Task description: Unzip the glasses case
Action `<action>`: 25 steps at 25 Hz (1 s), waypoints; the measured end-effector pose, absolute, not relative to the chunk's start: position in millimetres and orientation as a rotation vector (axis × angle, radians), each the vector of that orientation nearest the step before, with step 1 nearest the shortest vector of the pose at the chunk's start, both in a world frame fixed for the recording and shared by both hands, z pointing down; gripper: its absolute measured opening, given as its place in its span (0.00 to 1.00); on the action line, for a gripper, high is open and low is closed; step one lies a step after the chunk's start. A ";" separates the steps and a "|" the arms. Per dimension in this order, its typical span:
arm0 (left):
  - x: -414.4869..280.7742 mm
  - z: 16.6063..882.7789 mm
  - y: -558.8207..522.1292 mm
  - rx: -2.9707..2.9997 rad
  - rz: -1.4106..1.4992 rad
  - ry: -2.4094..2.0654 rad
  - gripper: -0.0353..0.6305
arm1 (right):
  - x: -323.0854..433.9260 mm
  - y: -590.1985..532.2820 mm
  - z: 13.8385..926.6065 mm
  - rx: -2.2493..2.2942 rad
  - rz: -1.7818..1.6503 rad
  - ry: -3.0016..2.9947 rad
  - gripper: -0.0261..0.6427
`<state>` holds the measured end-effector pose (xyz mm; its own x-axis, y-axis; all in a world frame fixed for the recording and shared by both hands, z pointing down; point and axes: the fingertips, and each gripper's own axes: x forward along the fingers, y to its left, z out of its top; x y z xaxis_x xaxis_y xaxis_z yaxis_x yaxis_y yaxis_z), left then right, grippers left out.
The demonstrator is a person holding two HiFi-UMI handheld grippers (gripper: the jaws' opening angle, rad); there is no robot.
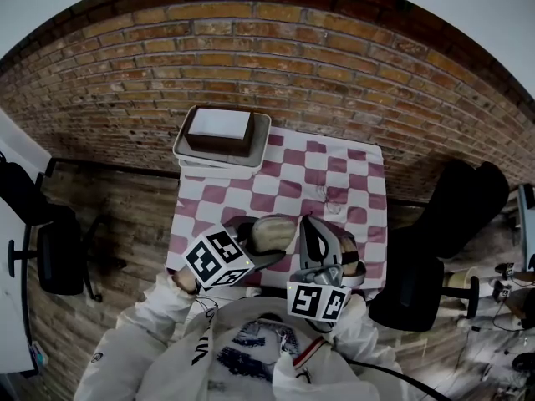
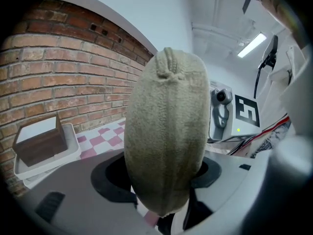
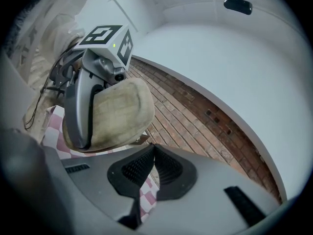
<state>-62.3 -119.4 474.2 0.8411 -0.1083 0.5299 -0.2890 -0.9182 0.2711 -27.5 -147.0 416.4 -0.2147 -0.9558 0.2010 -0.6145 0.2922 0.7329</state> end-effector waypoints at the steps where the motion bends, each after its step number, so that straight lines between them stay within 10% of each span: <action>1: -62.1 474.6 -118.9 2.671 0.738 -0.292 0.49 | -27.5 -147.6 415.1 1.399 -0.690 -1.920 0.06; 25: -66.2 512.7 -125.2 2.660 0.990 -0.257 0.49 | -27.7 -154.2 418.9 1.379 -0.687 -1.891 0.06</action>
